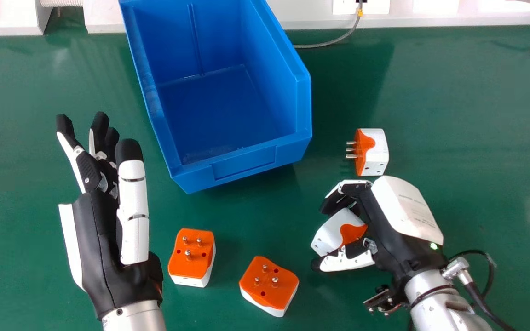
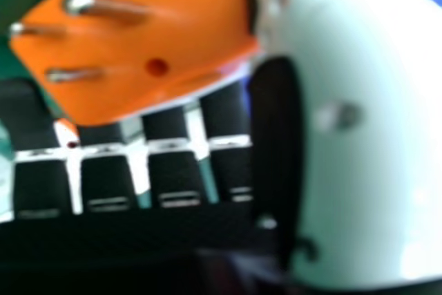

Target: Pick all objects and put in blue box

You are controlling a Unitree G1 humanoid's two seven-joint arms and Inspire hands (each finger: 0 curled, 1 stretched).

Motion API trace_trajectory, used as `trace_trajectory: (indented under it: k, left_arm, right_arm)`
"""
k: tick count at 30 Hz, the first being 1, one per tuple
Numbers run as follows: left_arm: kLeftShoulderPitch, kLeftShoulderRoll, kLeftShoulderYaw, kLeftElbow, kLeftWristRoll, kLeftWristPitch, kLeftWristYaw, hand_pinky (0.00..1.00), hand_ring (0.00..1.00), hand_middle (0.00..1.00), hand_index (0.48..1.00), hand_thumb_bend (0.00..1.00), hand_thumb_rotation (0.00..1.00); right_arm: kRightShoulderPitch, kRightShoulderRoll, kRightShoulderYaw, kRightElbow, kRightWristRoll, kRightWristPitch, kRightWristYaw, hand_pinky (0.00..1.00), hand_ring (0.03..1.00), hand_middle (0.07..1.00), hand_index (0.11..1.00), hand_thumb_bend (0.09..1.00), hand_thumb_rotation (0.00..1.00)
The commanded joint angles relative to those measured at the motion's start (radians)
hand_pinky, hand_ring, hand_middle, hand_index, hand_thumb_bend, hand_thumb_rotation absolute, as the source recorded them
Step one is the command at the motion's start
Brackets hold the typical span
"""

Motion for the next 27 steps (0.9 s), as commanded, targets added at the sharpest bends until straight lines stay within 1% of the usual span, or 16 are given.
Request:
trace_trajectory:
  k: [1,4,11,14,15,17,19,21,24,27]
  left_arm:
    - [0.015,-0.084,-0.017,-0.023,0.005,-0.018,0.000,0.94,0.98,0.98,0.953,0.55,0.76]
    - [0.016,-0.088,-0.018,-0.021,0.002,-0.022,0.000,0.94,0.98,0.98,0.950,0.55,0.76]
    - [0.017,-0.087,-0.021,-0.021,0.015,-0.020,0.003,0.94,0.98,0.98,0.952,0.54,0.76]
    - [0.019,-0.085,-0.023,-0.023,0.014,-0.017,0.000,0.95,0.98,0.98,0.956,0.55,0.77]
    - [0.020,-0.085,-0.023,-0.024,0.017,-0.016,0.002,0.95,0.98,0.98,0.956,0.55,0.77]
    - [0.019,-0.088,-0.021,-0.021,0.018,-0.019,0.004,0.95,0.98,0.98,0.955,0.56,0.77]
    - [0.019,-0.088,-0.021,-0.020,0.017,-0.022,0.004,0.95,0.98,0.98,0.953,0.55,0.76]
    - [0.018,-0.089,-0.022,-0.019,0.013,-0.024,0.003,0.94,0.98,0.98,0.952,0.55,0.76]
    - [0.015,-0.090,-0.021,-0.015,0.009,-0.027,0.003,0.95,0.98,0.98,0.952,0.55,0.76]
    - [0.009,-0.089,-0.019,-0.009,0.011,-0.031,0.001,0.95,0.98,0.97,0.951,0.54,0.76]
  right_arm:
    - [0.000,-0.003,-0.006,-0.017,0.005,-0.015,-0.013,0.35,0.424,0.494,0.508,0.500,0.00]
    - [0.002,-0.002,-0.007,-0.019,0.009,-0.019,-0.019,0.35,0.424,0.496,0.503,0.500,0.00]
    - [0.007,-0.001,-0.014,-0.020,0.018,-0.042,-0.041,0.34,0.410,0.487,0.517,0.497,0.00]
    - [0.011,0.003,-0.019,-0.021,0.022,-0.061,-0.062,0.35,0.407,0.488,0.519,0.497,0.00]
    - [0.012,0.002,-0.020,-0.023,0.022,-0.069,-0.071,0.35,0.406,0.488,0.518,0.497,0.00]
    - [0.022,0.005,-0.025,-0.047,0.019,-0.083,-0.093,0.35,0.406,0.490,0.517,0.498,0.00]
    - [0.035,0.009,-0.031,-0.076,0.021,-0.097,-0.109,0.34,0.402,0.484,0.523,0.496,0.00]
    - [0.048,0.014,-0.040,-0.104,0.030,-0.130,-0.132,0.32,0.395,0.478,0.532,0.494,0.00]
    - [0.072,0.028,-0.045,-0.175,0.033,-0.157,-0.150,0.32,0.394,0.478,0.534,0.493,0.00]
    - [0.080,0.040,-0.037,-0.223,0.035,-0.258,-0.199,0.31,0.405,0.500,0.541,0.492,0.00]
